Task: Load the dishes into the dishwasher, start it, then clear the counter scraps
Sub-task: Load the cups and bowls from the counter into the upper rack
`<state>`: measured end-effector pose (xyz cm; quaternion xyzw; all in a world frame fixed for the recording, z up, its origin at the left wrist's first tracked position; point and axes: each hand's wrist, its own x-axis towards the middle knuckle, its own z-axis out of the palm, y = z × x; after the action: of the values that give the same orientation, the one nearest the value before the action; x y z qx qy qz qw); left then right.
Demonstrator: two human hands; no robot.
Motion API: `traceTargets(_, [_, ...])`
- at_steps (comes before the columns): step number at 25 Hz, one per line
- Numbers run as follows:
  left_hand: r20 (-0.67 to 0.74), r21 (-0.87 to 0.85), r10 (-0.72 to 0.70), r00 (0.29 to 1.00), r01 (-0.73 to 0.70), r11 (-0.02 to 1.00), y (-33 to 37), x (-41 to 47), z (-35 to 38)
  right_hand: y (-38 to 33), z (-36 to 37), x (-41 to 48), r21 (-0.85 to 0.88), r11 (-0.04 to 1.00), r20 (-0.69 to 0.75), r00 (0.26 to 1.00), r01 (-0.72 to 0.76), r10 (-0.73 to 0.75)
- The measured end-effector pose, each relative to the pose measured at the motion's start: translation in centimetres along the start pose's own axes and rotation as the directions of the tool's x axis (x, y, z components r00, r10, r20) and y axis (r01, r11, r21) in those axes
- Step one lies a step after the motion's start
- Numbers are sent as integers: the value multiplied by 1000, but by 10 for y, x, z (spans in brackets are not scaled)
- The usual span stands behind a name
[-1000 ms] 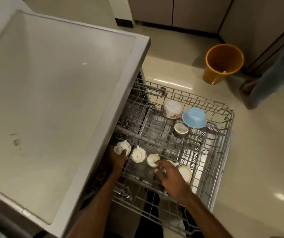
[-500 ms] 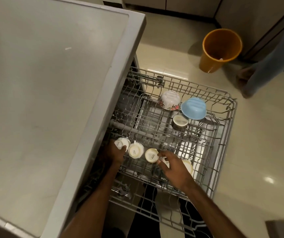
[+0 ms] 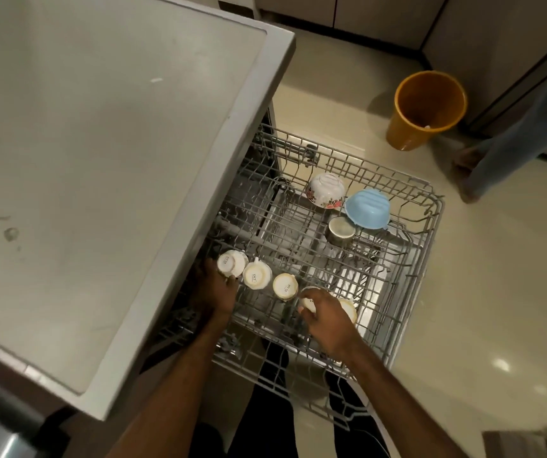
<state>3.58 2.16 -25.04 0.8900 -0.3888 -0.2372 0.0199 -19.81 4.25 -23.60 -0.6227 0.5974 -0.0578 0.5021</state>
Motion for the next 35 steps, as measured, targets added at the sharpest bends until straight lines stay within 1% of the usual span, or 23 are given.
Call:
traceTargets(1, [5, 14, 22, 1000, -22, 1000, -3, -15, -7, -3, -3, -4, -42, 999, 27, 1000, 2, -1])
traceTargets(4, [104, 107, 42, 994, -54, 993, -1, -69, -52, -37, -21, -24, -192, 980, 114, 993, 43, -21])
traceTargets(6, [93, 75, 77, 993, -84, 994, 3, -107, -94, -83, -34, -42, -203, 972, 151, 985, 118, -88])
traceTargets(9, [-65, 19, 91, 994, -90, 996, 10, -138, -143, -142, -40, -54, -202, 931, 166, 948, 303, -273])
traceTargets(12, [-239, -129, 35, 970, -67, 989, -2, -177, -179, -183, -34, -67, -185, 848, 189, 865, 496, -465])
traceTargets(13, [-300, -164, -4, 954, -47, 985, -13, -191, -190, -196, -29, -72, -174, 818, 209, 832, 548, -514])
traceTargets(15, [-405, -243, -129, 905, 30, 970, -46, -219, -213, -223, -9, -87, -138, 765, 273, 766, 629, -581])
traceTargets(16, [-431, -294, -199, 880, 71, 953, -66, -230, -224, -235, 4, -96, -114, 750, 301, 742, 651, -599])
traceTargets(19, [-456, -433, -385, 802, 178, 883, -132, -259, -249, -265, 52, -128, -104, 682, 378, 663, 724, -646])
traceTargets(22, [-474, -557, -538, 697, 235, 796, -203, -291, -259, -288, 108, -163, -116, 609, 456, 587, 784, -669])
traceTargets(25, [-486, -641, -634, 602, 247, 727, -276, -329, -256, -307, 169, -204, -110, 569, 529, 533, 815, -661])
traceTargets(28, [-476, -695, -710, 518, 273, 665, -350, -371, -257, -329, 234, -254, -75, 555, 566, 493, 829, -660])
traceTargets(31, [-423, -769, -806, 414, 308, 561, -420, -414, -260, -352, 297, -310, -2, 554, 634, 429, 833, -643])
traceTargets(35, [-334, -860, -896, 292, 294, 417, -480, -451, -253, -375, 356, -361, 43, 523, 713, 341, 851, -613])
